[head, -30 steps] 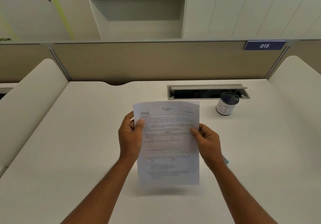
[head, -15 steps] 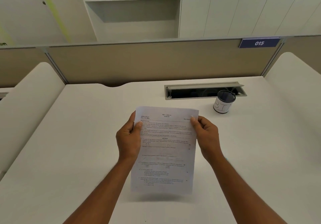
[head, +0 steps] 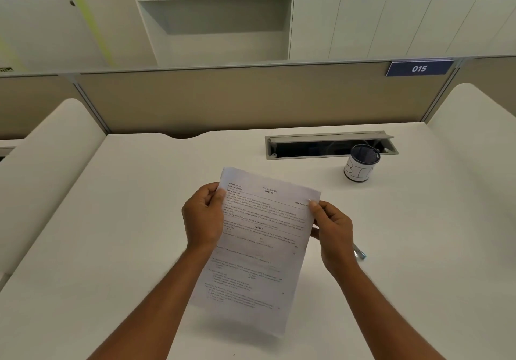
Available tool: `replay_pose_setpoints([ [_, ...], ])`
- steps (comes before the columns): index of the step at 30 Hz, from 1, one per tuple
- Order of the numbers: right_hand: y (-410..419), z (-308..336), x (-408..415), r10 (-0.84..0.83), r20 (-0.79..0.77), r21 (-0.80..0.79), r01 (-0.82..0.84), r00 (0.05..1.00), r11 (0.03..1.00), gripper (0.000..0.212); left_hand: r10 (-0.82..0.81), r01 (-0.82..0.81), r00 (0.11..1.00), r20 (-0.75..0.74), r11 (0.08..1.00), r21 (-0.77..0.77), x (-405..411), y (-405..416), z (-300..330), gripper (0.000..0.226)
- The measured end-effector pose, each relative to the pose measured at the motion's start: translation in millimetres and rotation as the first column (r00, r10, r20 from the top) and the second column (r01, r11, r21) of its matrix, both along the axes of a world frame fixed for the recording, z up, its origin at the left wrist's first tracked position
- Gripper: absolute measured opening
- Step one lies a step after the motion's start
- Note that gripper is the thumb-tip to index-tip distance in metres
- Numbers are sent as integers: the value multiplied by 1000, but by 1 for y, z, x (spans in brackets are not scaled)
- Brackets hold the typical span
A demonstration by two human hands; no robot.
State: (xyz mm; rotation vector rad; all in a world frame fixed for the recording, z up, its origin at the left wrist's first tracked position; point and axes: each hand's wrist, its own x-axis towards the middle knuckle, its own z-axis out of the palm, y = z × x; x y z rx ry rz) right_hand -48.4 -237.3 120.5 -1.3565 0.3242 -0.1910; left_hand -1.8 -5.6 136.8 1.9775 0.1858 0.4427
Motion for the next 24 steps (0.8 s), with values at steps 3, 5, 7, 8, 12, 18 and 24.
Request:
replay_pose_setpoints([
  [3, -11, -6, 2, -2, -36, -26, 2, 999, 1000, 22, -70, 72, 997, -25, 995, 68, 7, 6, 0, 15],
  [5, -22, -15, 6, -26, -82, -62, 21, 996, 998, 18, -106, 110, 992, -66, 992, 64, 12, 10, 1, 17],
  [7, -35, -31, 9, -87, -138, -230, 53, 987, 972, 15, -156, 164, 981, -117, 985, 60, 15, 14, 3, 19],
  [8, -45, -41, 11, -120, -178, -425, 33, 977, 905, 13, -187, 199, 972, -144, 978, 70, 16, 16, 4, 20],
  [12, -78, -83, 10, -189, -470, -835, -365, 862, 413, 40, -336, 356, 919, -206, 932, 66, 19, 20, 6, 30],
  [18, -86, -105, 8, -217, -507, -862, -484, 835, 149, 29, -429, 457, 875, -225, 885, 87, 20, 19, 2, 36],
  [24, -81, -100, 15, -196, -546, -805, -445, 814, 393, 21, -456, 486, 858, -235, 869, 89, 19, 20, -3, 36],
])
